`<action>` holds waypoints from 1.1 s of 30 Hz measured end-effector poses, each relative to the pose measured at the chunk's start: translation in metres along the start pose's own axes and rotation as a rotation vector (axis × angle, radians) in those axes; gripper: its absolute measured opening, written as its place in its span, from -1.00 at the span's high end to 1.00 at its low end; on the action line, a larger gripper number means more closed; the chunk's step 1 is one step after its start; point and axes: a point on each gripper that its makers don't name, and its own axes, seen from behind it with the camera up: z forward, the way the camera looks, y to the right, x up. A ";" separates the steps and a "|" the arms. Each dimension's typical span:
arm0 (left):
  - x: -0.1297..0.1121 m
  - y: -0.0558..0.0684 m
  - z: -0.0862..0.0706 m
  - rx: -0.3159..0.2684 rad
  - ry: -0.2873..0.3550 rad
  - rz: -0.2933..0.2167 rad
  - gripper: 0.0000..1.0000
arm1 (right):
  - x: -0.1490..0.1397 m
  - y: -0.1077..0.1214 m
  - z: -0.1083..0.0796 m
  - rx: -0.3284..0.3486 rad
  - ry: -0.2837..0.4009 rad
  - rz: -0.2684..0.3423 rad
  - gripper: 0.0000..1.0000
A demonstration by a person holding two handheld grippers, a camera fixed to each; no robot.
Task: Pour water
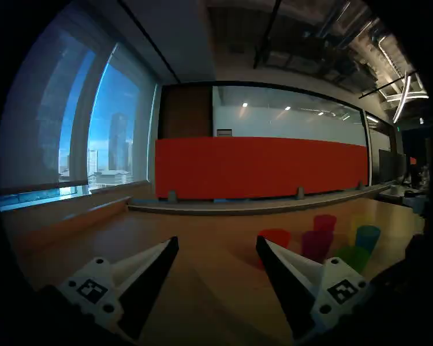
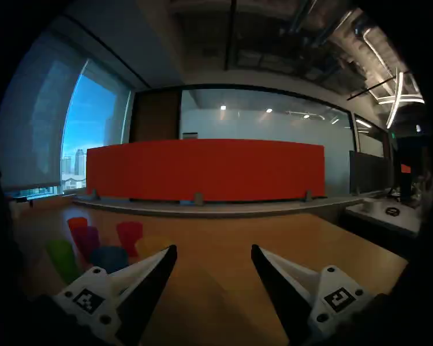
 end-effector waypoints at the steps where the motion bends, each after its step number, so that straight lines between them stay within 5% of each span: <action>1: 0.006 0.000 0.000 -0.001 0.001 0.000 -1.00 | 0.004 -0.001 0.001 0.001 0.000 0.002 -0.99; 12: 0.077 0.005 0.011 -0.035 0.014 -0.035 -1.00 | 0.071 0.006 0.016 0.008 0.003 -0.028 -0.99; 24: 0.135 0.009 0.023 -0.078 -0.010 -0.014 -1.00 | 0.157 -0.006 0.024 0.049 0.012 -0.037 -0.99; 33: 0.159 0.019 0.028 -0.130 -0.034 -0.006 -1.00 | 0.168 -0.018 0.025 0.091 -0.010 -0.006 -0.99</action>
